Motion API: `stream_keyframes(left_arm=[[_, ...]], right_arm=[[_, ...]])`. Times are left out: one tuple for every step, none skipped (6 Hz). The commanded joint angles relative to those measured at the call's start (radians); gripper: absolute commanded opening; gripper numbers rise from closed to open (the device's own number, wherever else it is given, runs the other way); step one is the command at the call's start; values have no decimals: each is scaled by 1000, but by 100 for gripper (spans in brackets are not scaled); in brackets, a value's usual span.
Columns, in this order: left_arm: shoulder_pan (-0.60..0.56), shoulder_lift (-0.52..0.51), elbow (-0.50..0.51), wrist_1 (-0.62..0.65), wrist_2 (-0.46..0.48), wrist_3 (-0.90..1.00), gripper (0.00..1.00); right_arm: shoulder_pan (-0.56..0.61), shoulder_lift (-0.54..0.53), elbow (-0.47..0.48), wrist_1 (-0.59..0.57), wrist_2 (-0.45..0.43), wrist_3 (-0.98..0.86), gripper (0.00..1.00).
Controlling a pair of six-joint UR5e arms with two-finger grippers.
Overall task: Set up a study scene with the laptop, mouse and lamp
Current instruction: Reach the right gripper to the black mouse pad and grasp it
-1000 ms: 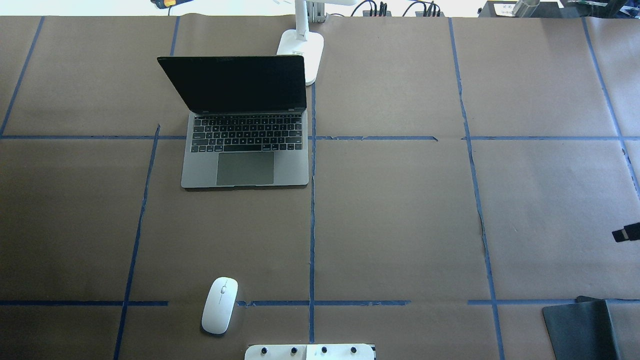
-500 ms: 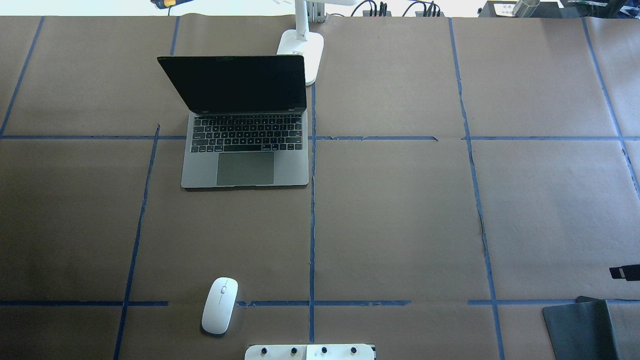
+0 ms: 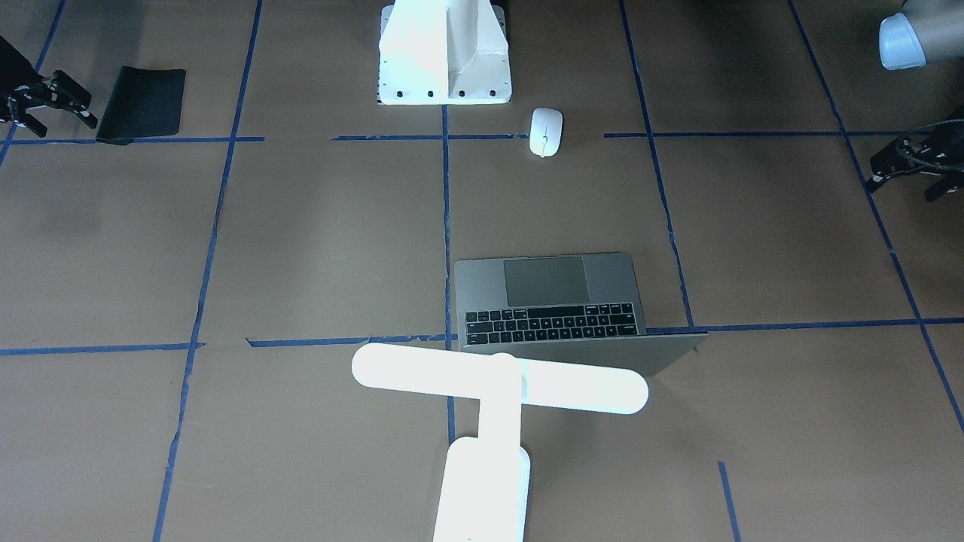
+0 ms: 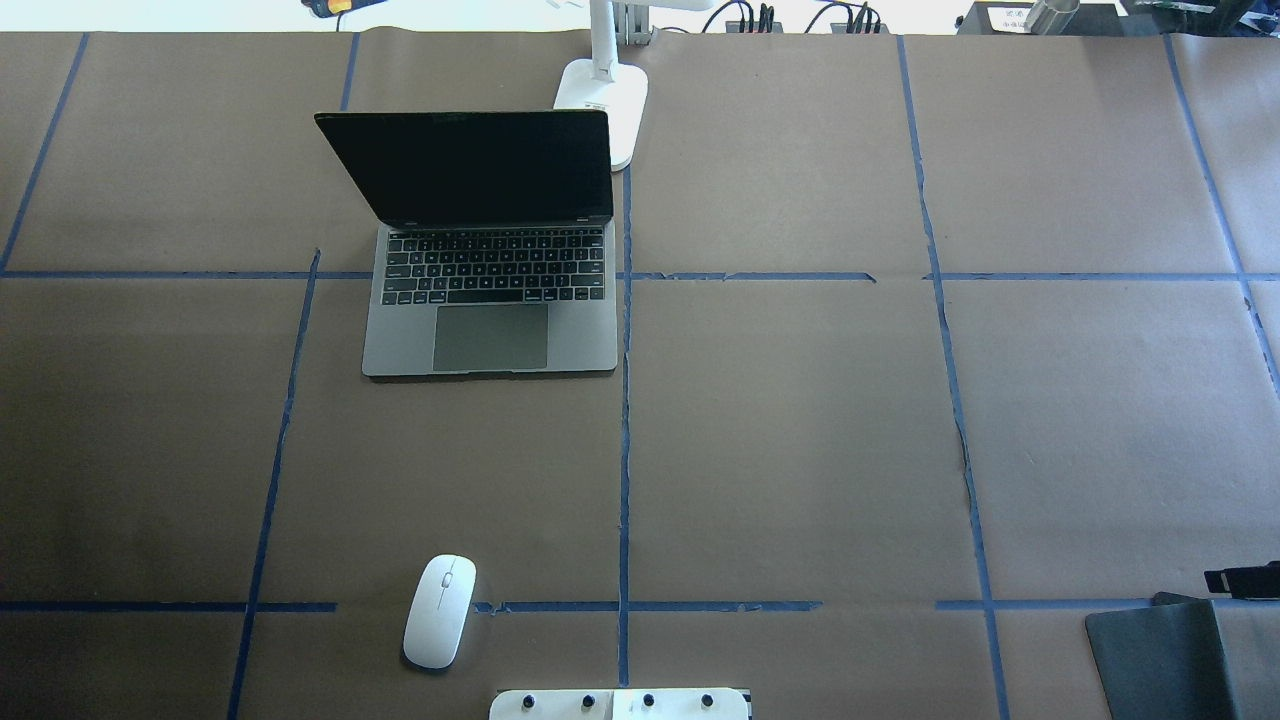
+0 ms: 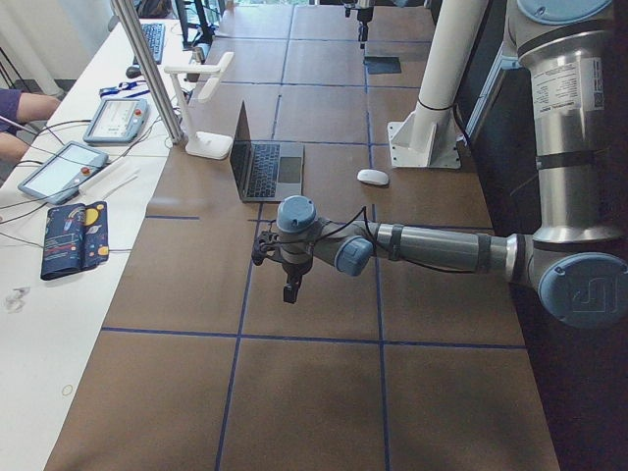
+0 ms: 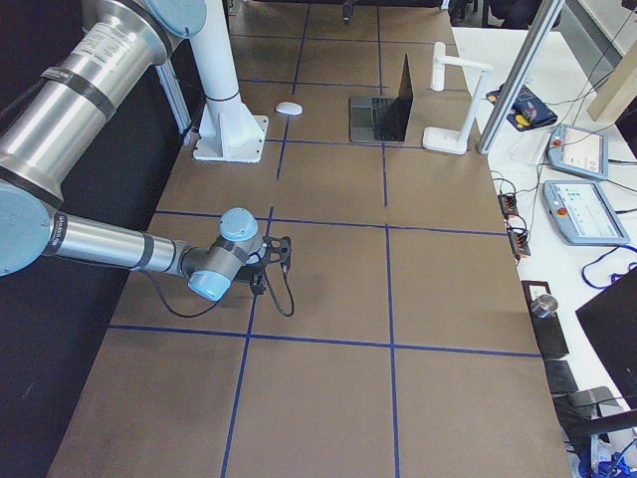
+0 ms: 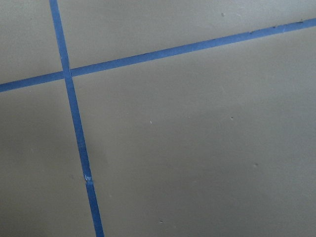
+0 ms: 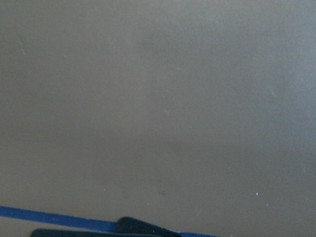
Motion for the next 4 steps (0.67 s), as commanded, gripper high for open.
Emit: stream_keyframes(left_arm=[[0,1,-6,-1,-2,-1,100],[0,1,-8,-1,-2,-1,100],[0,1,-8,-1,-2,0,100],[0,1,-2,-1,-44,3,100]], right_arm=[[-119,-37,-2,13,-48,43,99],[-153,-37,-2,13,-62,45,98],[-190,-37,-2,11,-80,46,95],[-227,-34,-2,11,-90,66,94]])
